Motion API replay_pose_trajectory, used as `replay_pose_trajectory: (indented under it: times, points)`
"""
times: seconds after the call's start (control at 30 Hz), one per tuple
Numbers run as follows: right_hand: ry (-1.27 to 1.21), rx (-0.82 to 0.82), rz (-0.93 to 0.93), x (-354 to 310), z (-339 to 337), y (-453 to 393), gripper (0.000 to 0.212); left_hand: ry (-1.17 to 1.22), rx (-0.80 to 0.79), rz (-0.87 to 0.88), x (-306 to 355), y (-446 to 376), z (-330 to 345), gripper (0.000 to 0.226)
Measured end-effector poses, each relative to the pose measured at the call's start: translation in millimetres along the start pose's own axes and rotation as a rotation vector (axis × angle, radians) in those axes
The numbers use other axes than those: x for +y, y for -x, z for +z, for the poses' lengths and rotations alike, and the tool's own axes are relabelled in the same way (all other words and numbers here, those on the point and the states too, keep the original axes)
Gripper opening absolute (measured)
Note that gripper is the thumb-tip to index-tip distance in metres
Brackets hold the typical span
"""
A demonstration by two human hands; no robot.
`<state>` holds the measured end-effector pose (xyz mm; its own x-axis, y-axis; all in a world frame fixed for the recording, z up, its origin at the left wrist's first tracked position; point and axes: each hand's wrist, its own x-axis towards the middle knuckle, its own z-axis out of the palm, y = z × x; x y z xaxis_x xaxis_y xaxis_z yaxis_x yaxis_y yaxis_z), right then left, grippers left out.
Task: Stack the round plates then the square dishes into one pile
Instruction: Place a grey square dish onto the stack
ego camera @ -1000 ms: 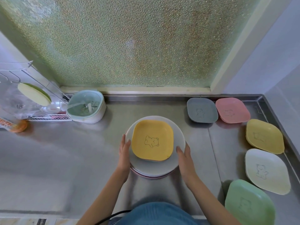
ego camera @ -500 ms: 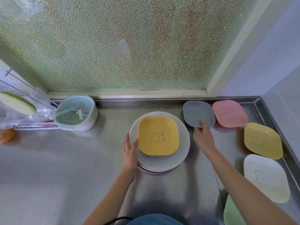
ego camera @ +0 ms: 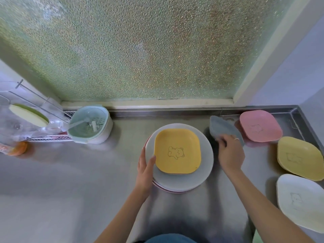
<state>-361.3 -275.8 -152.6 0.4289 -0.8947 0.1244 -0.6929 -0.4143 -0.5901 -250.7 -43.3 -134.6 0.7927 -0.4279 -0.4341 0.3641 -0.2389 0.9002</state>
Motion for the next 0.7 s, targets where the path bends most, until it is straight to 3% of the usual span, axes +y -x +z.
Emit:
replay_pose_trajectory:
  times: [0.1,0.2,0.37,0.43,0.57,0.7]
  points:
    - [-0.062,0.082,-0.095,-39,-22,20,0.016,-0.034,0.001,0.015,4,2,1,0.052]
    - [0.009,0.129,-0.331,-78,-38,55,0.014,-0.049,-0.001,0.006,5,3,2,0.054]
    - [0.052,0.005,-0.598,-104,-25,107,0.020,-0.042,0.050,-0.009,3,1,-2,0.062]
    - [0.112,-0.074,-0.619,-101,-13,120,0.023,-0.054,0.024,-0.003,0,0,-4,0.078]
    - [0.142,-0.179,-0.613,-97,-10,127,0.026,-0.080,-0.013,0.028,13,8,-2,0.053]
    - [0.017,-0.171,-0.579,-95,-22,111,0.035,-0.130,-0.023,0.051,14,9,-2,0.050]
